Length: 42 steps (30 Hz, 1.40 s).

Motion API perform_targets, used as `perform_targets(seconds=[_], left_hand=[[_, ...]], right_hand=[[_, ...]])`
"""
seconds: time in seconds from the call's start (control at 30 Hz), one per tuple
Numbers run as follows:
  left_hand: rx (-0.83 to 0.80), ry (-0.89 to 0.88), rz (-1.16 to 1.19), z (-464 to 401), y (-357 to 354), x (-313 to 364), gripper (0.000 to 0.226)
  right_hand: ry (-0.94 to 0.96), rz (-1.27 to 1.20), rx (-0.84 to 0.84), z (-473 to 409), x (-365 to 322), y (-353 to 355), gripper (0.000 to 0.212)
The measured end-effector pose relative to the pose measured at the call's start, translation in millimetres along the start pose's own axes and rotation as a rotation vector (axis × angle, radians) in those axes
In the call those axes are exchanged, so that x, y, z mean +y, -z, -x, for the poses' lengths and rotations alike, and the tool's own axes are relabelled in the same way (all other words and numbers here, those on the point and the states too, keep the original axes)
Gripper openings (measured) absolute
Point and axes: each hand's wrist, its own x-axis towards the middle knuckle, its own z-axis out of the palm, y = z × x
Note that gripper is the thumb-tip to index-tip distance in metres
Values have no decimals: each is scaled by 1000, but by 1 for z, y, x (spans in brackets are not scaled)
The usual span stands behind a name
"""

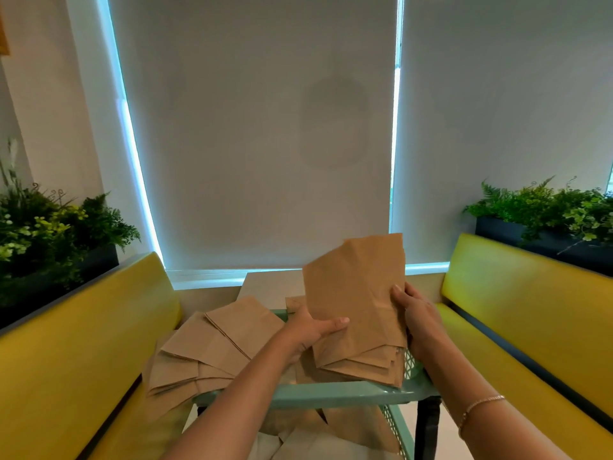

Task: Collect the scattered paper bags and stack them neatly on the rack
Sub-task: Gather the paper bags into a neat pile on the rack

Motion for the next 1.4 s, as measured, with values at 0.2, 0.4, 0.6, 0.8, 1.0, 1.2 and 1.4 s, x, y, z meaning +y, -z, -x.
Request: perform_targets(seconds=[0.2, 0.4, 0.6, 0.8, 1.0, 1.2, 1.4], left_hand=[[-24, -96, -137, -3, -14, 2, 86], [-24, -124, -226, -3, -14, 10, 84], [358, 62, -921, -28, 17, 11, 86], [401, 87, -883, -40, 21, 0, 88], [456, -41, -482, -51, 22, 2, 72], [698, -365, -163, -29, 46, 56, 23], [304, -526, -78, 9, 42, 63, 21]], right_hand=[[-8, 84, -73, 2, 4, -4, 26], [-39, 228, -113, -3, 11, -2, 43], [-35, 153, -18, -11, 15, -1, 39], [-75, 122, -16, -12, 15, 2, 36], [-88, 164, -26, -12, 13, 2, 35], [-97, 135, -22, -12, 11, 2, 33], [-127, 75, 4, -11, 10, 0, 27]])
